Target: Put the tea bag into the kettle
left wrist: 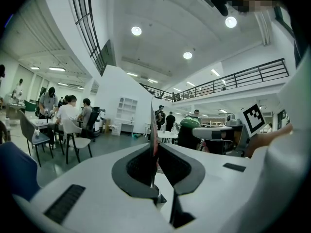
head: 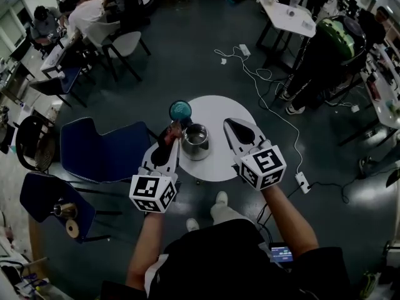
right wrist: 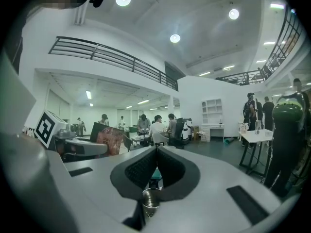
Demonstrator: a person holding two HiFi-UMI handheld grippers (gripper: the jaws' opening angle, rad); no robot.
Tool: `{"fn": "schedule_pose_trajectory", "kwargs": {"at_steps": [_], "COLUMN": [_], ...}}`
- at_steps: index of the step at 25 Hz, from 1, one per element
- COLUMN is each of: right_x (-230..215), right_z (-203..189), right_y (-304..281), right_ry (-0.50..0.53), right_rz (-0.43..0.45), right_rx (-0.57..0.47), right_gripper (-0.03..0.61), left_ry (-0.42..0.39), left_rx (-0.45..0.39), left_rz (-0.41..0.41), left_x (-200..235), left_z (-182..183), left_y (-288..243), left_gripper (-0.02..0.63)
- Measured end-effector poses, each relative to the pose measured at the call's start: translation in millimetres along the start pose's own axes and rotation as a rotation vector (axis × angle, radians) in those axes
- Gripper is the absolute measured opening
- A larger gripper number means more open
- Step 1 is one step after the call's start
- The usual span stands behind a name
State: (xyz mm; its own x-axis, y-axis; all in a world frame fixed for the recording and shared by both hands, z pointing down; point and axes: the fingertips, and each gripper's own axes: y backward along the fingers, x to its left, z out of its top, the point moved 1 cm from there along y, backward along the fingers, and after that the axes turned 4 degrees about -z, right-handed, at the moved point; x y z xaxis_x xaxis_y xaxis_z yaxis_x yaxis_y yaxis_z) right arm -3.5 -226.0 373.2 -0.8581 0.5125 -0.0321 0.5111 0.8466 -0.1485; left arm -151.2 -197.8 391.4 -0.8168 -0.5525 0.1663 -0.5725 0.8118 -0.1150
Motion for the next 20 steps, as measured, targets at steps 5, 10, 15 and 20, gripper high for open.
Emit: {"fn": "schedule_pose_trajectory", "kwargs": {"at_steps": [5, 10, 15, 20], "right_x": [-22, -42, -62, -97], "right_z": [0, -5, -11, -23], "right_y": [-14, -28, -44, -55], "right_ry": [-0.003, -0.013, -0.018, -0.027], "right_rz": [0.019, 0.036, 0.069, 0.107], "right_rx": [0.006, 0.023, 0.042, 0.061], "right_gripper": [0.018, 0.018, 0.018, 0.018], "left_ry": [0.001, 0.006, 0.015, 0.022], "left_rx": [0.009, 0.02, 0.041, 0.07], "left_rz": [0.022, 0.035, 0.067, 0.105], "left_x": [2, 3, 7, -2], "left_z": [-1, -3, -10, -22], "left_y": [-23, -45, -68, -100], "left_gripper": [0.04, 0.04, 0.04, 0.04]}}
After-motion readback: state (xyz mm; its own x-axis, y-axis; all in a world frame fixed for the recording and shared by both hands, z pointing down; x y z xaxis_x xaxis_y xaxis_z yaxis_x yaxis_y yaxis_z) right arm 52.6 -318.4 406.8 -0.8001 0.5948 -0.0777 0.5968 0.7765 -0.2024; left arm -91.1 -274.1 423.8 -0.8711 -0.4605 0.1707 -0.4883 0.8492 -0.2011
